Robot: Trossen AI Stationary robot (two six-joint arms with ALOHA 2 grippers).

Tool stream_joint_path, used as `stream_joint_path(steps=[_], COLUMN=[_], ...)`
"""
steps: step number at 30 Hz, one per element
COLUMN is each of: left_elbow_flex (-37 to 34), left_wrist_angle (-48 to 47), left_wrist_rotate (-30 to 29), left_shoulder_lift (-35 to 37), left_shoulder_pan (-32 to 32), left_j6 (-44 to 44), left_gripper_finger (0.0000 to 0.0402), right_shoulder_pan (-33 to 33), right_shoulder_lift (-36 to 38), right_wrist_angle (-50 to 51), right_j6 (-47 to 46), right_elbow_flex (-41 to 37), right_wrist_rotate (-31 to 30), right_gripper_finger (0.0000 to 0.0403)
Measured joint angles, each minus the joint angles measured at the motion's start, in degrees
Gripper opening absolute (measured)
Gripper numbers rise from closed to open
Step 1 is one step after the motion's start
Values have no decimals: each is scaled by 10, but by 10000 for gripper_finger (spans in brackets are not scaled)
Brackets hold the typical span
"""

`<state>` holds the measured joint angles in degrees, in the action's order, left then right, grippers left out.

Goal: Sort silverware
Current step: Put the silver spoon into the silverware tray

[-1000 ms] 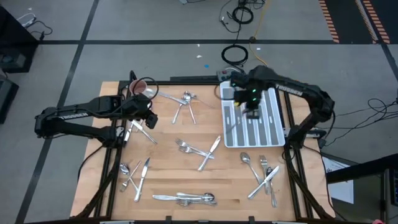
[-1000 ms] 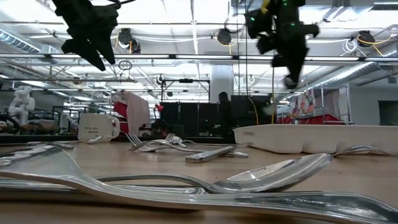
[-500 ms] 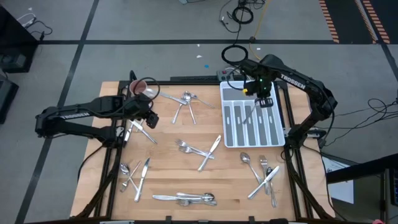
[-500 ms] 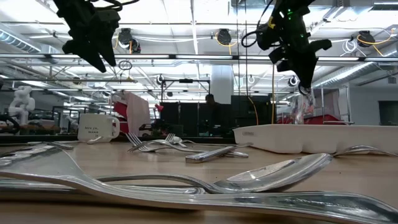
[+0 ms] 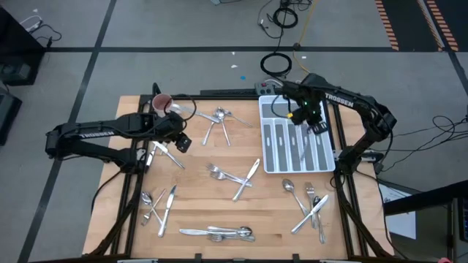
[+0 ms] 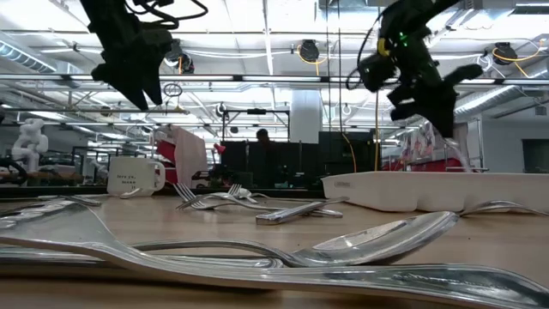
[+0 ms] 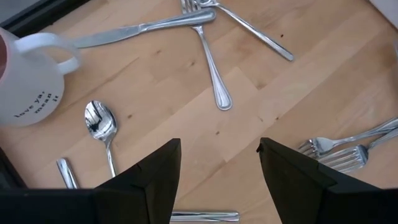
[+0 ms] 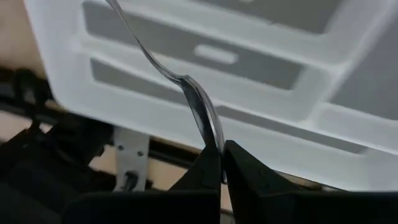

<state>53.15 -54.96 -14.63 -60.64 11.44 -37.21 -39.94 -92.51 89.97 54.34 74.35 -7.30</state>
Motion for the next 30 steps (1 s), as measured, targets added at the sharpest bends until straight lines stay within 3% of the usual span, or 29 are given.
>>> stream_joint_path(steps=[5,13,25,30], left_elbow_flex=[0,0,0,0], left_wrist_angle=[0,6,5,5], left_wrist_rotate=[0,0,-1,-4], left_shoulder_lift=[-5,-5,-5,-5], left_shoulder_pan=[0,2,2,2], left_j6=[0,0,0,0], left_gripper_finger=[223,223,223,223], right_shoulder_pan=[11,23,20,10], right_shoulder_lift=[0,-6,-102,-124], right_wrist_angle=[-26,-62,-138,-143], right_j6=[-12,20,17,-35], right_elbow_flex=[-54,-69,-69,-69], right_wrist_rotate=[-2,-3,-38,-55], right_gripper_finger=[0,0,0,7])
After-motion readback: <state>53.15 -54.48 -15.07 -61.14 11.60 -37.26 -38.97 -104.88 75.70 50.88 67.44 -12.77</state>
